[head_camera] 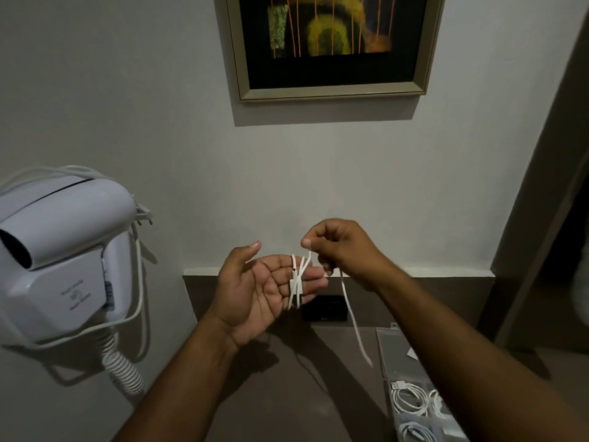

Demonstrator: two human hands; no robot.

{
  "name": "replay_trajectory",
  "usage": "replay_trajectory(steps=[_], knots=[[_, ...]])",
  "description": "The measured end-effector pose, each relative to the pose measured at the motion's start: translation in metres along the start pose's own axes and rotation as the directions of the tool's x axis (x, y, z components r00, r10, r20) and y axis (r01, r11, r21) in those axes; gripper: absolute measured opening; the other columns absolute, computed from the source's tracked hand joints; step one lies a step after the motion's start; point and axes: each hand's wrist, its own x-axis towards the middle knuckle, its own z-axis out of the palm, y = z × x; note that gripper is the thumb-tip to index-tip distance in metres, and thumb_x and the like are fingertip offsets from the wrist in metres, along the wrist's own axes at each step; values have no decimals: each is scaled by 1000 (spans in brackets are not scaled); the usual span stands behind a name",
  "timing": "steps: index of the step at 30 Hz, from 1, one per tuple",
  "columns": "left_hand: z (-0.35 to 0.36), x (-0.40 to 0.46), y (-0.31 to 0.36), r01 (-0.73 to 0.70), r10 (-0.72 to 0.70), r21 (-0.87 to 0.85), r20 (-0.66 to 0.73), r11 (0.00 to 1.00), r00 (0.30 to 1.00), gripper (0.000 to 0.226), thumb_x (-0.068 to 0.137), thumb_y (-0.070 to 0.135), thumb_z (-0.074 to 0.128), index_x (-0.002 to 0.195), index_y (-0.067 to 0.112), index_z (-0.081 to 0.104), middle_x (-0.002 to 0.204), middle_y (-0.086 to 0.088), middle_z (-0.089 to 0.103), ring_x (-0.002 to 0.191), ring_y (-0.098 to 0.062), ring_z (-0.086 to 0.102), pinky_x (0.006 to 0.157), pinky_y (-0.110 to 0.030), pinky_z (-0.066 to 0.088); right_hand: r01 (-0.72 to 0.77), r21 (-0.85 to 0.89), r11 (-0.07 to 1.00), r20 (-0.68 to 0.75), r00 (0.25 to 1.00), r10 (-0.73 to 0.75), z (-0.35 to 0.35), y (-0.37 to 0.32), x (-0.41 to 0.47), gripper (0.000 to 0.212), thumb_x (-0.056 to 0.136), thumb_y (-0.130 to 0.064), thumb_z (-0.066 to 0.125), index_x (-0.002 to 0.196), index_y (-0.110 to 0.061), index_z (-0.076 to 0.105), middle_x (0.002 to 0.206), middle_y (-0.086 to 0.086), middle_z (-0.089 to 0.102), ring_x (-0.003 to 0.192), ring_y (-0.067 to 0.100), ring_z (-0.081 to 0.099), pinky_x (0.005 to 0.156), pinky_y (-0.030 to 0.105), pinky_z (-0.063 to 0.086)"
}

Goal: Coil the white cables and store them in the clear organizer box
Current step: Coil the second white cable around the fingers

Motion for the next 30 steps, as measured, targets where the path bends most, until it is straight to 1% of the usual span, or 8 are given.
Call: replay_trajectory(steps=[5,8,11,15,18,20,23,30], knots=[[9,-2,-3,90,-89,57,-25,994,996,77,76,60,48,108,-7,68,101,-26,73,96,-37,71,81,-40,59,-19,161,987,-125,991,40,14,16,1,17,84,-15,71,68,-16,65,45,-4,51,35,11,42,37,19,38],[11,2,-5,-69,63,-121,-53,990,997,74,70,55,57,103,-9,69,102,-26,73,99,-37,71,86,-45,58,-112,236,965,-188,969,158,24,28,-13,23,91,-11,61,69,-16,64,47,2,48,37,13,37,36,15,31],[13,16,0,-249,230,-238,-103,939,968,77,66,53,60,107,-12,66,118,-28,67,115,-40,62,98,-51,50,-245,273,931,-127,950,287,60,43,-46,46,99,-20,48,57,-25,63,40,-8,45,33,6,35,35,12,28],[4,30,8,-346,328,-72,-185,935,926,77,83,54,43,124,-10,53,122,-27,65,119,-37,60,105,-46,47,-233,155,960,-66,967,246,89,45,-83,25,98,-29,50,80,-27,67,48,-15,52,41,-5,45,44,12,35],[-6,30,-4,-270,291,117,-225,956,930,68,92,48,28,121,-8,52,110,-20,72,117,-37,61,98,-39,50,-134,-71,988,-93,988,127,68,34,-84,19,95,-25,55,88,-16,70,62,-14,56,52,-7,49,55,13,40],[-7,26,-17,-177,216,179,-226,968,950,69,94,46,23,124,-10,50,100,-14,76,108,-31,66,87,-34,57,-47,-198,979,-70,997,33,49,25,-77,19,93,-24,59,80,-13,69,64,-8,58,55,-1,49,58,25,43],[-3,18,-26,-70,117,215,-218,974,969,71,88,53,33,121,-7,53,97,-14,77,88,-24,74,71,-28,60,44,-335,941,-28,998,-57,26,17,-64,15,87,-20,68,73,-15,70,65,-3,62,59,9,55,61,32,49],[-5,5,-8,99,-96,141,-29,985,995,91,74,72,42,120,-5,60,118,-33,65,112,-45,62,92,-41,56,34,-255,966,32,999,-27,-4,0,-43,17,65,-21,87,67,-18,70,66,-5,70,61,8,65,58,25,54]])
